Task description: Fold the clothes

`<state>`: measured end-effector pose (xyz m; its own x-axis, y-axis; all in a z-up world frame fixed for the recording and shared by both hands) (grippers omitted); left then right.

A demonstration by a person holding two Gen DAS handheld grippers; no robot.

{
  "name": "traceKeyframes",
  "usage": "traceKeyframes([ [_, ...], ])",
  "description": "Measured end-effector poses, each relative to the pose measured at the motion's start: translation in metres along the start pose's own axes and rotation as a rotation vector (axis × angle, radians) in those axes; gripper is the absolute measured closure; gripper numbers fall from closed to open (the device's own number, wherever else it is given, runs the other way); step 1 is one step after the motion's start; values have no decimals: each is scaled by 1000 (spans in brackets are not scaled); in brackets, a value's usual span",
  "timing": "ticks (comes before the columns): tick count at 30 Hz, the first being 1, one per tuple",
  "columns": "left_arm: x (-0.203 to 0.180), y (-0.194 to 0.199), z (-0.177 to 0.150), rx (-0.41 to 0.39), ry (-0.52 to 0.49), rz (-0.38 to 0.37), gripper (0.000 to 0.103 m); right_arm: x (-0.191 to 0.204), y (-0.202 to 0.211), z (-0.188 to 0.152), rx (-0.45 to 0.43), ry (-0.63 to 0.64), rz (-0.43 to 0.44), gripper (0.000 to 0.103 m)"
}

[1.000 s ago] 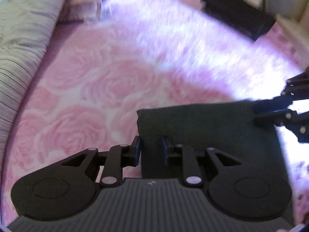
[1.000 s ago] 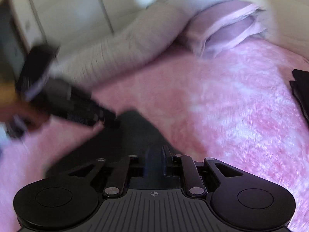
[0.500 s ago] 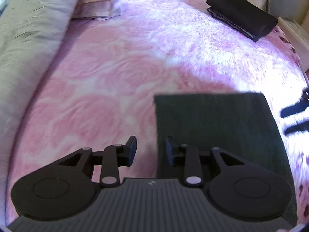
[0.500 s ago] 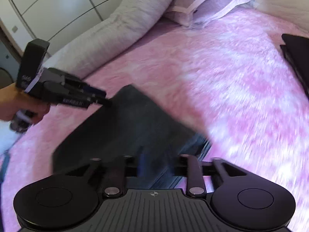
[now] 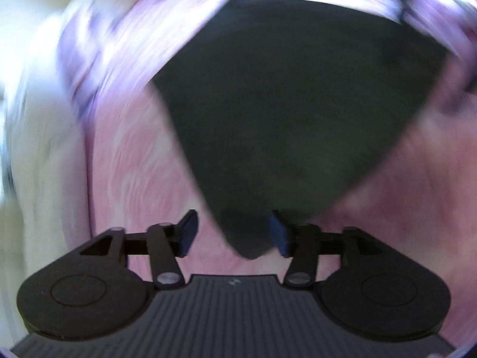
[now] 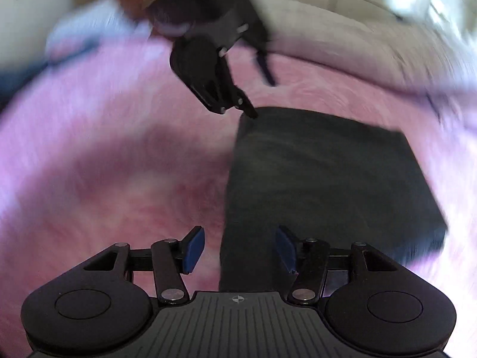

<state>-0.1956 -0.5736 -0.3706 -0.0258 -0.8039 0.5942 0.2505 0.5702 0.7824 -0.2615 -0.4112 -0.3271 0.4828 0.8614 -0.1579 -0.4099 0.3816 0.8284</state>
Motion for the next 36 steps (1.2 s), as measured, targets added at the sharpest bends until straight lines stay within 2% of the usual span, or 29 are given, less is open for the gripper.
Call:
traceKeyframes([
  [2,-23,-7,-5,-26,-144,42,39,15,-27,1,78,94,-78,46],
  [4,-28,-6,0,-25,-160,48,39,28,-48,2,127,182,-160,46],
  [7,-33,-1,12,-21,-156,45,41,35,-60,4,117,251,-264,47],
  [8,-34,0,16,-20,-155,44,43,35,-63,4,114,256,-276,47],
  [9,-36,1,19,-18,-153,43,51,36,-64,3,108,258,-283,49],
  [10,-37,3,23,-17,-152,42,60,36,-64,2,104,263,-288,56],
  [13,-42,7,35,-12,-147,39,65,20,-44,-4,106,280,-282,79],
  [16,-46,11,46,-8,-143,36,66,2,-20,-11,109,297,-274,81],
  [19,-51,16,58,-3,-139,33,66,-28,7,-41,154,326,-299,80],
  [22,-65,37,108,-49,-37,-49,65,-56,26,-77,243,320,-351,80],
  [24,-75,42,128,-53,-9,-82,65,-73,38,-99,308,291,-379,79],
  [27,-80,44,135,-35,33,-123,62,-94,64,-114,323,32,-368,79],
  [28,-77,46,130,-32,54,-136,62,-102,73,-117,300,-112,-346,77],
  [29,-74,50,124,-26,77,-154,62,-111,81,-119,263,-283,-313,75],
  [30,-71,55,116,-19,101,-174,62,-120,89,-125,201,-490,-272,64],
  [31,-74,63,108,-16,124,-188,62,-128,96,-134,125,-714,-224,49],
  [33,-67,70,98,-10,154,-182,61,-139,98,-151,-14,-1090,-146,37],
  [34,-61,73,93,-7,167,-177,60,-144,93,-160,-73,-1263,-116,36],
  [36,-45,66,90,8,166,-143,59,-155,86,-168,-125,-1385,-89,36],
])
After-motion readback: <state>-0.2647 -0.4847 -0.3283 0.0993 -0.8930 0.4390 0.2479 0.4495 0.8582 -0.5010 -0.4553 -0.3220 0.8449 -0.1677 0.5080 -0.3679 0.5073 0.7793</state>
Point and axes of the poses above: each gripper's, at about its wrist camera, not at the fingertips, and y roughly against the way its jaws point, x to its left, z to its top, the point moved 3 cm from there along -y, roughly the way its jaws point, and after that the axes turned 1 degree about z, right-handed, at the moved point
